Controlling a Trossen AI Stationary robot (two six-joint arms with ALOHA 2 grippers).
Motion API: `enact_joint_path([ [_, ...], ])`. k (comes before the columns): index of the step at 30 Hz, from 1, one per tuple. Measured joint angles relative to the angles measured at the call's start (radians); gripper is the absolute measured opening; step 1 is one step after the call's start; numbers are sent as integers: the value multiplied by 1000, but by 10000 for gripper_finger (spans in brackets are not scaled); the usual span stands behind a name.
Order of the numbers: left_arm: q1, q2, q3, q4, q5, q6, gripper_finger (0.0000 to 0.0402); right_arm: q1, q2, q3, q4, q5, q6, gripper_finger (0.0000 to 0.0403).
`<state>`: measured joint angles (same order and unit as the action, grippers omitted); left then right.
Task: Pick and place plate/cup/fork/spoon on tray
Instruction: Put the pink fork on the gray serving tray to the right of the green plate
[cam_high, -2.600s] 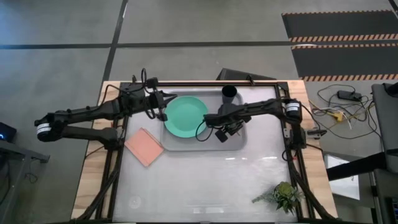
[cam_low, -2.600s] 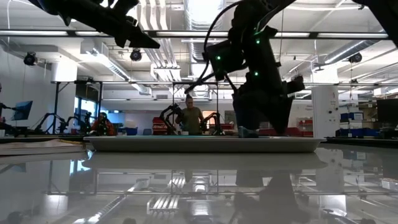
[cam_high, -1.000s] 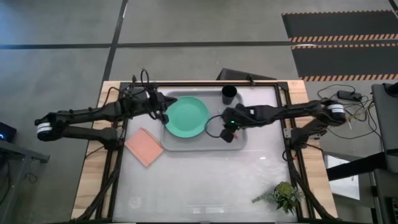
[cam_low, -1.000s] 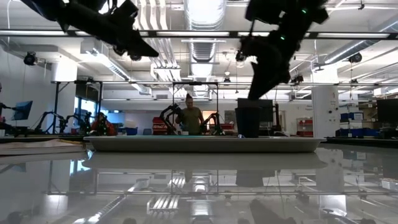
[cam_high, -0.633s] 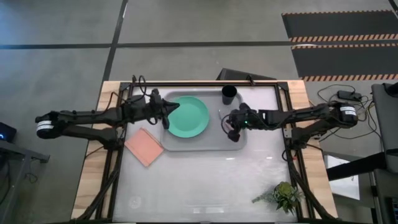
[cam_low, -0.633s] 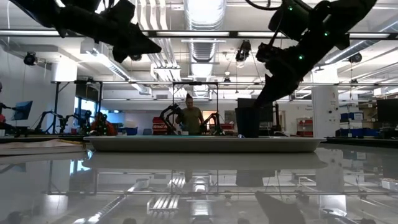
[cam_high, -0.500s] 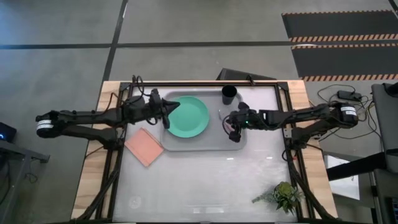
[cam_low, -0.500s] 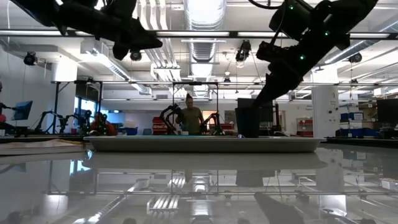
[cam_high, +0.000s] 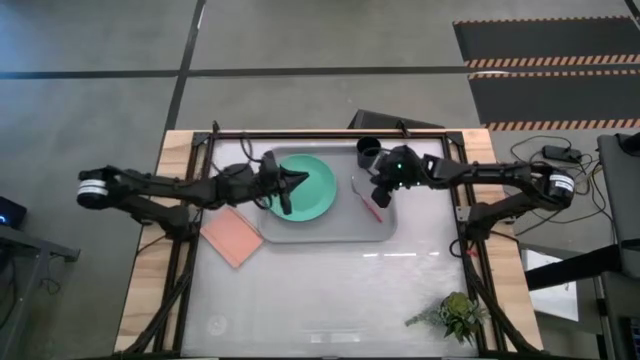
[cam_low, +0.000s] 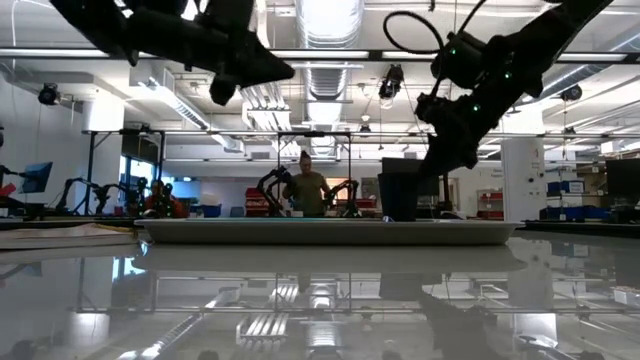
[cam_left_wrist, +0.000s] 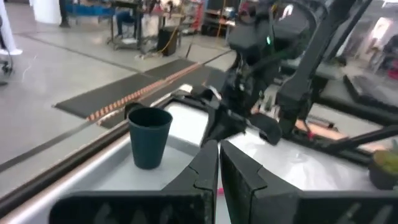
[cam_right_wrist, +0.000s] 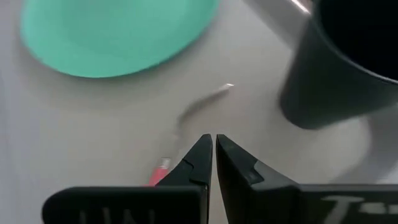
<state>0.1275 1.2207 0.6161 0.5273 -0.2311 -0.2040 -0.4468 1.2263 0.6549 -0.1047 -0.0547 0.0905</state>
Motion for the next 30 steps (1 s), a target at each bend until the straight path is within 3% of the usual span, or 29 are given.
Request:
enact_joint_path([
  [6, -42, 144, 88, -3, -96, -3, 0, -23, 0, -18, -59, -7, -37, 13],
  [11, -45, 265, 211, -37, -111, 0, 0, -24, -24, -18, -65, -30, -74, 13],
  [19, -42, 419, 505, -428, -115, 72, 0, -23, -155, -18, -76, -112, -104, 13],
  [30, 0, 612, 649, -473, -105, 158, 0, -23, -277, -44, -79, -111, -130, 13],
])
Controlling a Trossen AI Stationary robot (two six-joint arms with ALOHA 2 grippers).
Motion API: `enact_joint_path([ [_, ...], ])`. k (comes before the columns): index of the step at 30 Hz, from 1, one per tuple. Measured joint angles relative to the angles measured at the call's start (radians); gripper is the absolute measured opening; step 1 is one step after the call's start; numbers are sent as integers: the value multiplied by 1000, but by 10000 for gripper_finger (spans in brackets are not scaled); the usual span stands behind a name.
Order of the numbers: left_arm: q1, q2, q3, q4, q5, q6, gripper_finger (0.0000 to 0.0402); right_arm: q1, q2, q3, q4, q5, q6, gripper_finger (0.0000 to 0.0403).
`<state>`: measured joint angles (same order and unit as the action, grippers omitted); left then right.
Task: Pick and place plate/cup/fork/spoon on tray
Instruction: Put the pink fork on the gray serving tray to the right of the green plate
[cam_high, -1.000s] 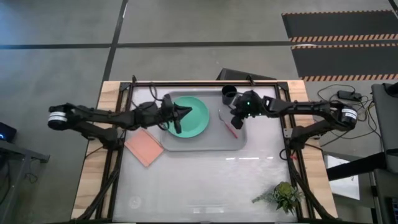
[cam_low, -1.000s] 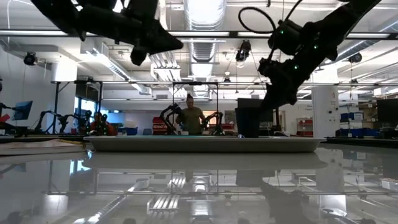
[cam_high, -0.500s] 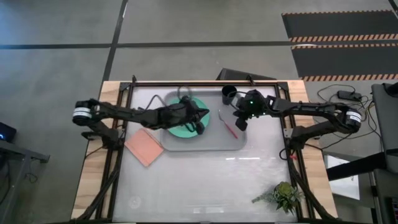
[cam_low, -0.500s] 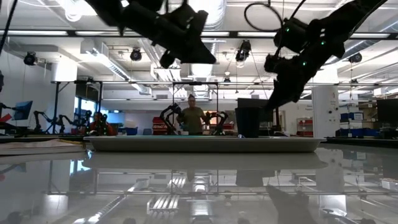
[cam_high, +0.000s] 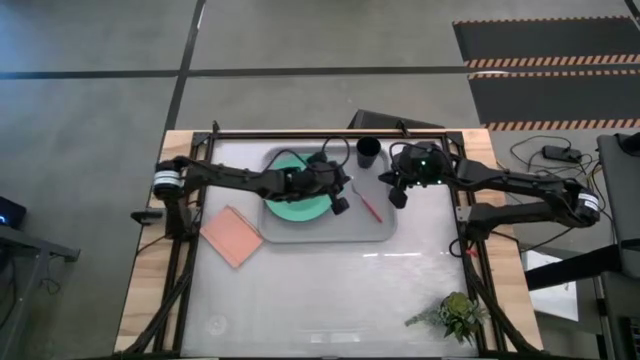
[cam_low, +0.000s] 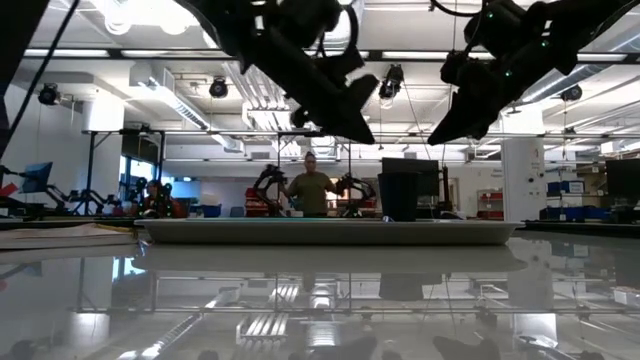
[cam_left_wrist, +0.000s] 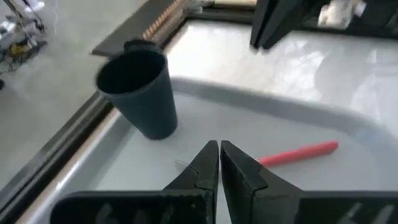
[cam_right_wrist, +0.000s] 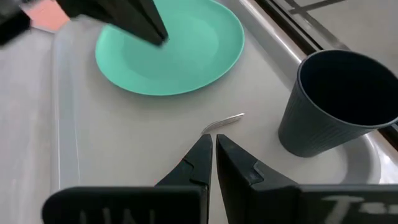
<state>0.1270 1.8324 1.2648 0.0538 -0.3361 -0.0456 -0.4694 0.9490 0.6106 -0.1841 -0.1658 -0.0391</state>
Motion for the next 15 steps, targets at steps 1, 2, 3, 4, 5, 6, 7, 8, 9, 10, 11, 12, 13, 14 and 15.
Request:
enact_joint_path([
  [1, 3, 18, 16, -10, 3, 0, 0, 0, 0, 0, 0, 0, -4, 13],
  [2, 5, 37, 33, -13, 4, 0, 0, 0, 1, 0, 0, 0, -6, 13],
  [3, 9, 55, 51, -19, 6, 1, 0, 0, 3, 0, 0, 0, -7, 13],
  [4, 12, 71, 69, -27, 14, 5, 0, 0, 4, 0, 0, 0, -9, 13],
  [5, 17, 86, 88, -39, 29, 11, 0, 0, 6, 0, 1, 0, -12, 13],
  [6, 21, 99, 105, -44, 46, 23, 0, 0, 8, 0, 1, 0, -14, 13],
  [7, 25, 111, 119, -45, 60, 30, 0, 0, 9, -1, 1, 0, -15, 13],
  [8, 30, 122, 132, -44, 70, 36, 0, 0, 9, -2, 1, 0, -17, 13],
  [9, 36, 133, 144, -44, 73, 41, 0, 0, 9, -3, 0, 0, -22, 13],
  [10, 41, 143, 153, -44, 75, 50, 0, 0, 9, -3, 1, 0, -25, 13],
  [11, 48, 152, 158, -41, 75, 55, 0, 0, 9, -3, 1, 1, -26, 13],
  [12, 55, 159, 159, -37, 75, 56, 0, 0, 9, -3, 2, 1, -26, 13],
  [13, 61, 163, 155, -35, 75, 52, 0, 0, 8, -3, 2, 1, -25, 13],
  [14, 66, 167, 147, -32, 75, 46, 0, 0, 8, -3, 2, 1, -25, 13],
  [15, 69, 175, 141, -23, 74, 33, 0, 0, 8, -3, 2, 1, -25, 13],
])
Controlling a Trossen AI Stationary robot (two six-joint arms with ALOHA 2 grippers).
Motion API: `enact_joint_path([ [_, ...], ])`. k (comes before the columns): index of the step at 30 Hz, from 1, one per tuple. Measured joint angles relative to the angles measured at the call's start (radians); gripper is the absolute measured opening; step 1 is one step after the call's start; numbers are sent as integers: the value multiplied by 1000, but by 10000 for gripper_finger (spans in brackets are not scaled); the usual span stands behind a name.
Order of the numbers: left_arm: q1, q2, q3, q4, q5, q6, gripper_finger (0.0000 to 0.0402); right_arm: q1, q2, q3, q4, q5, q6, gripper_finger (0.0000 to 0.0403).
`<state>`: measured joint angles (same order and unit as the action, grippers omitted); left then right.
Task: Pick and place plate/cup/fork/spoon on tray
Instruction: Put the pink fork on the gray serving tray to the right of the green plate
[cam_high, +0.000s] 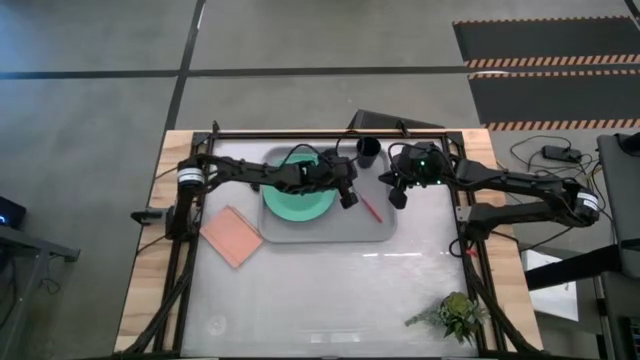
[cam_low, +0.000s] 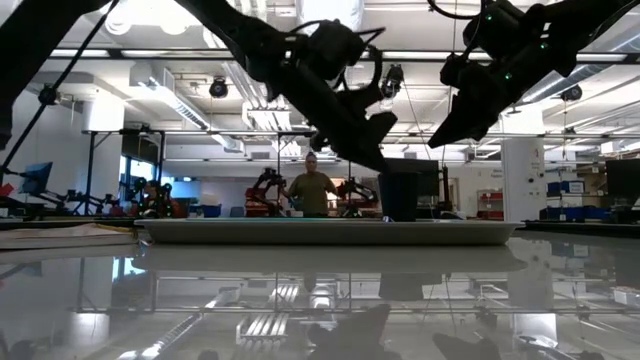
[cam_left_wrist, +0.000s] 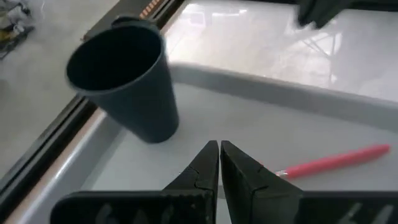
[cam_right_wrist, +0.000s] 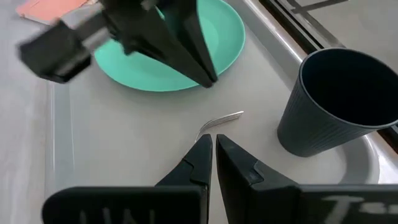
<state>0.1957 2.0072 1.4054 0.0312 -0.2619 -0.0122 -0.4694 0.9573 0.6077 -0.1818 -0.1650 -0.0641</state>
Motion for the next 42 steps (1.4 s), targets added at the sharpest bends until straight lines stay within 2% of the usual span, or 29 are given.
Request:
enact_joint_path([
  [6, 1, 59, -17, 81, 1, -33, 0, 0, 1, -1, 0, 8, -1, 13],
  [12, -8, 136, 35, 110, 35, -65, 0, -3, 0, -1, 10, 9, -15, 13],
  [42, -17, 135, -24, 111, -14, -115, 0, -2, 1, -4, 14, 9, 4, 13],
])
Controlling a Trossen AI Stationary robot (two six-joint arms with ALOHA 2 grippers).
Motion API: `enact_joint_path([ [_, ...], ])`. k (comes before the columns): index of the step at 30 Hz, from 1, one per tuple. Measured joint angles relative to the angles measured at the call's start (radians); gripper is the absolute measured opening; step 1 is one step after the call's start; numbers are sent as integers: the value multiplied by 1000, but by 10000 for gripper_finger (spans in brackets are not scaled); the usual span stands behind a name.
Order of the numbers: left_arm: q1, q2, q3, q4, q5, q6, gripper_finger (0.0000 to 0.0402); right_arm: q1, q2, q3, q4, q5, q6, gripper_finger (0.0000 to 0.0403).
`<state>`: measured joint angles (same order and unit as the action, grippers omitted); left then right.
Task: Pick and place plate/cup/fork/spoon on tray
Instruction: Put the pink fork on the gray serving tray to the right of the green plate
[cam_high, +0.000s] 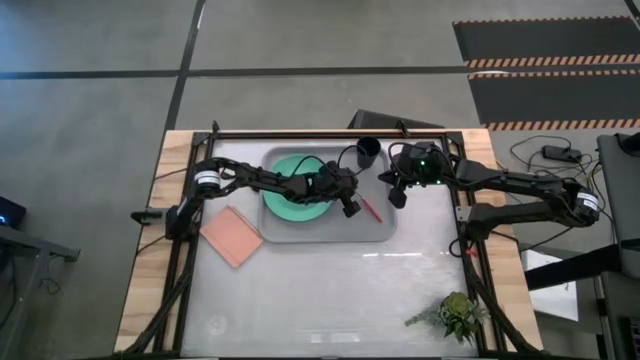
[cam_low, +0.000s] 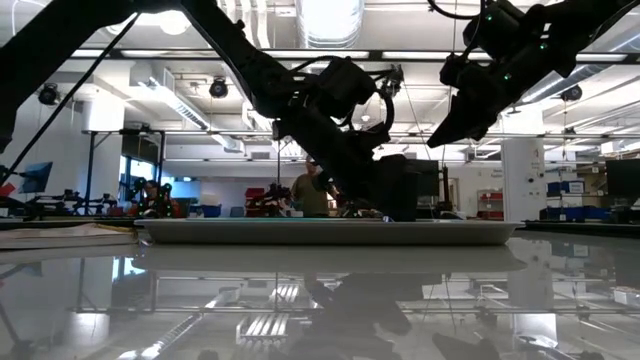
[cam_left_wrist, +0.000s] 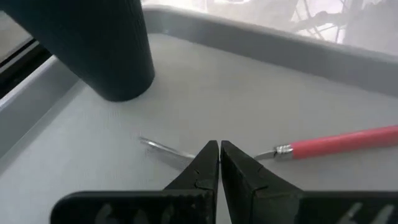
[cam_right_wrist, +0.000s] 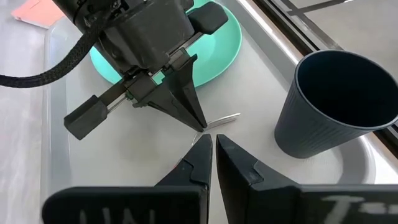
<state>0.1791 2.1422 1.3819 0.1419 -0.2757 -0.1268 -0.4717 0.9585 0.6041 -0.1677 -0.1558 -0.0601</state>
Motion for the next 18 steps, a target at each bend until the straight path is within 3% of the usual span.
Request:
enact_joint_path([
  [18, -2, 0, -3, -83, -29, -54, 0, 0, 0, 0, -17, 0, 8, 13],
])
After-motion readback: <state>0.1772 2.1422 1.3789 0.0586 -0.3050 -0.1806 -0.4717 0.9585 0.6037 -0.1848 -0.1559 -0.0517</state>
